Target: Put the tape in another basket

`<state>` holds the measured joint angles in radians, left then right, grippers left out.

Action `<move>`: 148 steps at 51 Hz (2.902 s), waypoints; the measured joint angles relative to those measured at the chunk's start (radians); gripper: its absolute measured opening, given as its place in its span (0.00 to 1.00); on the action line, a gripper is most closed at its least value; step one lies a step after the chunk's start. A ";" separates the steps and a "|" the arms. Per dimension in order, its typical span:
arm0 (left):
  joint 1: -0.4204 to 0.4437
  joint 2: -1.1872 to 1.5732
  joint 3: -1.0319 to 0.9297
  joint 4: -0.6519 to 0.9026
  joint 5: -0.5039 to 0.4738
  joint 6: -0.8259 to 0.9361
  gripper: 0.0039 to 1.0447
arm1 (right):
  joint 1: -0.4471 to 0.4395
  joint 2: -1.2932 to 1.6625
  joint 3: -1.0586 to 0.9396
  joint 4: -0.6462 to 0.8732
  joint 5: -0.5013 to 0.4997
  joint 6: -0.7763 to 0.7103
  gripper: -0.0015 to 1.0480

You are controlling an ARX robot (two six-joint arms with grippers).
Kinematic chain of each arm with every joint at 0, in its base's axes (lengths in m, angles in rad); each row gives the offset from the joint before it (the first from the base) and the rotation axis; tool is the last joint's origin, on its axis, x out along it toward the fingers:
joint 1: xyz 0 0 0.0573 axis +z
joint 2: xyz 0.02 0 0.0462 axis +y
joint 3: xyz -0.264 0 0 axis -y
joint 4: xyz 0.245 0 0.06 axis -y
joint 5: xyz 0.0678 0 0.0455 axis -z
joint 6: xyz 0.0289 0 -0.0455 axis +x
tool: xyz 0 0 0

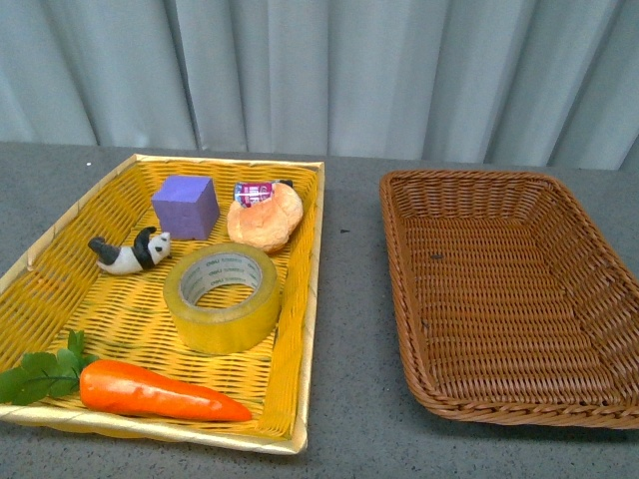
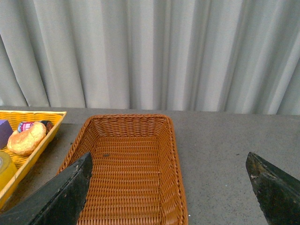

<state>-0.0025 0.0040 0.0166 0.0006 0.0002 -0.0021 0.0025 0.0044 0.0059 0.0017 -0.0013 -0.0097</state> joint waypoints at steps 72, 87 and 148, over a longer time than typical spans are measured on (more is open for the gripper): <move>-0.023 0.019 0.009 -0.032 -0.077 -0.019 0.94 | 0.000 0.000 0.000 0.000 0.000 0.000 0.91; -0.150 0.694 0.135 0.330 -0.248 -0.195 0.94 | 0.000 -0.001 0.000 0.000 0.000 0.000 0.91; -0.211 2.036 0.986 0.113 -0.163 -0.374 0.94 | 0.000 -0.001 0.000 0.000 0.000 0.000 0.91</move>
<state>-0.2138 2.0396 1.0031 0.1131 -0.1627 -0.3763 0.0021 0.0036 0.0059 0.0017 -0.0013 -0.0097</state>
